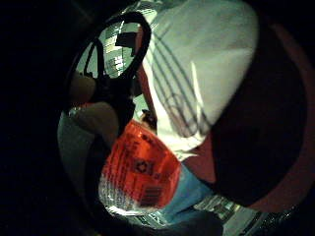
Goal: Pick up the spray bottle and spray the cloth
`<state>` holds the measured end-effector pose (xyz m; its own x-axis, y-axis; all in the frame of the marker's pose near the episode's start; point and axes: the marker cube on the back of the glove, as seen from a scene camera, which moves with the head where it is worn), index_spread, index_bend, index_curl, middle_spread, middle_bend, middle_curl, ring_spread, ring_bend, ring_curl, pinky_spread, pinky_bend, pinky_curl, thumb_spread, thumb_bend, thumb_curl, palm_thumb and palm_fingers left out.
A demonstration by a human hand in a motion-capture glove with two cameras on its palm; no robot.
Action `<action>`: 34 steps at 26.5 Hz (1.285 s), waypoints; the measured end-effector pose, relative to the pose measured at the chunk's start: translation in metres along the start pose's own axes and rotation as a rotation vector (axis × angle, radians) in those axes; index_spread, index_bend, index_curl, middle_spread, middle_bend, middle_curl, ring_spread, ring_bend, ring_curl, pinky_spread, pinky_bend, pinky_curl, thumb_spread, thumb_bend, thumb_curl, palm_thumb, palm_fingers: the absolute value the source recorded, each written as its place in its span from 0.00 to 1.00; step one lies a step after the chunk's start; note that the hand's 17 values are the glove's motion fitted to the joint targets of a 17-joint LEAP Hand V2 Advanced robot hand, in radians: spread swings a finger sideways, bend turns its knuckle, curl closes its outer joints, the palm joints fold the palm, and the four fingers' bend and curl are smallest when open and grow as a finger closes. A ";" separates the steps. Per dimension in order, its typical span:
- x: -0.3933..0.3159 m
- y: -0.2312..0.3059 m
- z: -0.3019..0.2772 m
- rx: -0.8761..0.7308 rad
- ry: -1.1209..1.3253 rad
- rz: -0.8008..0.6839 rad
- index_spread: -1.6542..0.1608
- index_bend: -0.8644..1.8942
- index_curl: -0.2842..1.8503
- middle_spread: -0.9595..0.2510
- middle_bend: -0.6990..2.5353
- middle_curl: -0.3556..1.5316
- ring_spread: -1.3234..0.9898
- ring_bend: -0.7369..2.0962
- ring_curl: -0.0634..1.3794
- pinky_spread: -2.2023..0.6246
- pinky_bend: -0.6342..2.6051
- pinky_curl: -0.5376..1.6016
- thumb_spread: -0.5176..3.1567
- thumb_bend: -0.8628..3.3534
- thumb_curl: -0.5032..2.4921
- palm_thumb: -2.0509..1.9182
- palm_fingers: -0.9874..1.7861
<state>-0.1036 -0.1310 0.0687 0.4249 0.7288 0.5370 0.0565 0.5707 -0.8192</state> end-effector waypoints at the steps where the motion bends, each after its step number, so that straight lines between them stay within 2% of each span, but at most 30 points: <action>1: -0.004 0.000 0.007 -0.002 -0.004 -0.028 0.81 0.36 0.30 0.74 0.31 0.45 0.55 0.44 0.32 0.86 0.25 0.40 0.36 0.20 0.38 0.73 0.75; 8: -0.040 -0.014 0.069 -0.054 -0.039 -0.286 0.81 0.37 0.30 0.74 0.31 0.45 0.55 0.44 0.32 0.85 0.24 0.40 0.35 0.20 0.38 0.74 0.74; 16: -0.071 -0.079 0.172 -0.090 -0.069 -0.556 0.80 0.37 0.31 0.73 0.31 0.45 0.55 0.43 0.32 0.85 0.23 0.38 0.34 0.20 0.38 0.74 0.73; 24: -0.065 -0.125 0.260 -0.060 0.028 -0.717 0.79 0.37 0.31 0.73 0.32 0.45 0.54 0.43 0.33 0.84 0.23 0.37 0.34 0.20 0.38 0.75 0.72; 30: -0.054 -0.141 0.300 -0.089 0.046 -0.732 0.79 0.37 0.32 0.72 0.32 0.45 0.54 0.43 0.32 0.84 0.24 0.37 0.33 0.20 0.38 0.75 0.72; 34: -0.037 -0.148 0.308 -0.095 0.151 -0.740 0.79 0.37 0.32 0.72 0.32 0.45 0.54 0.43 0.32 0.84 0.24 0.36 0.33 0.20 0.38 0.75 0.72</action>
<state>-0.4062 -0.1262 0.2324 0.3648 0.1049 0.9251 0.4492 0.8505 -0.2736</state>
